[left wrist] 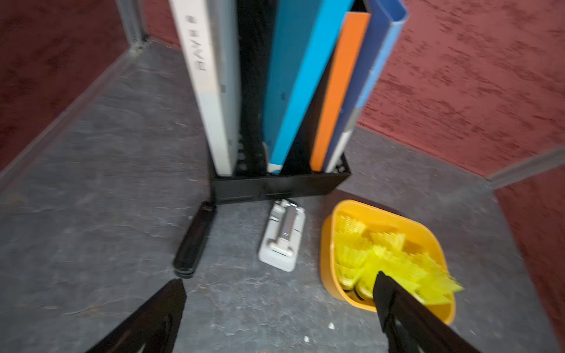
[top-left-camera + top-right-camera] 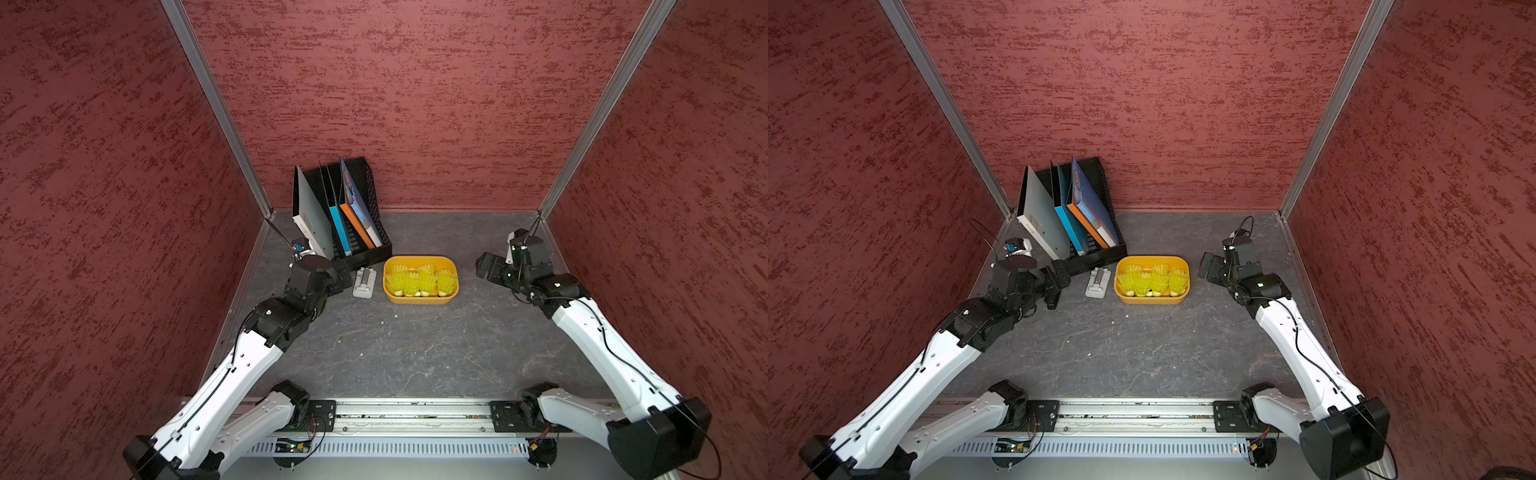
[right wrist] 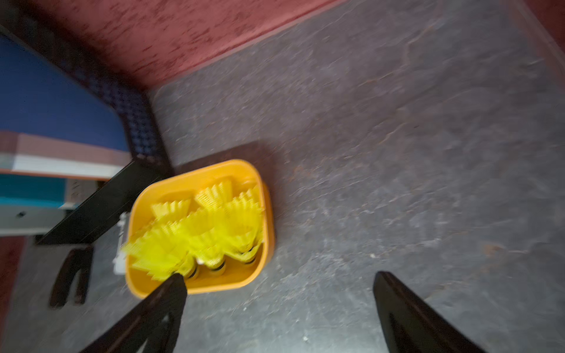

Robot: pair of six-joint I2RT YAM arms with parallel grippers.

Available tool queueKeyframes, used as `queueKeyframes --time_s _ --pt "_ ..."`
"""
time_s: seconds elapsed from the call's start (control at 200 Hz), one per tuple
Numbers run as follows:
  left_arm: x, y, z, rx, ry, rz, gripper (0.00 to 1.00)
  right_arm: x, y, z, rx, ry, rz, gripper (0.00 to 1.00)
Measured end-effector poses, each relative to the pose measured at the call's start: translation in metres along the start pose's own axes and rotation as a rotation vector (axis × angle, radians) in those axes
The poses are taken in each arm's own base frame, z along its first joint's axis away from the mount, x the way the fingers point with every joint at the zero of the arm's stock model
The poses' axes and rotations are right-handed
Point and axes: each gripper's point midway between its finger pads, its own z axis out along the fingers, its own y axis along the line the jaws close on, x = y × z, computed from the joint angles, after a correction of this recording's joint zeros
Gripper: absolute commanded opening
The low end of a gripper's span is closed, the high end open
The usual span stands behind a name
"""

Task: Put the shuttlecocks into the storage box
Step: Reset both arms

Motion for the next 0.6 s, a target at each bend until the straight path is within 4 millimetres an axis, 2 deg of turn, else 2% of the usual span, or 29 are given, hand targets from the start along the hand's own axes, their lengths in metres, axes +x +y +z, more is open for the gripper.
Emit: queueKeyframes --time_s 0.18,0.361,0.601 --pt "0.027 0.045 0.011 -0.066 -0.051 0.123 1.0 0.013 -0.044 0.0 0.135 -0.129 -0.069 0.99" --pt "0.042 0.084 0.026 -0.117 -0.08 0.149 1.0 0.016 -0.058 0.015 0.165 -0.203 -0.154 0.99" --pt "0.06 0.113 0.057 -0.141 -0.071 0.168 1.0 0.033 -0.076 0.046 0.214 -0.248 -0.275 0.99"
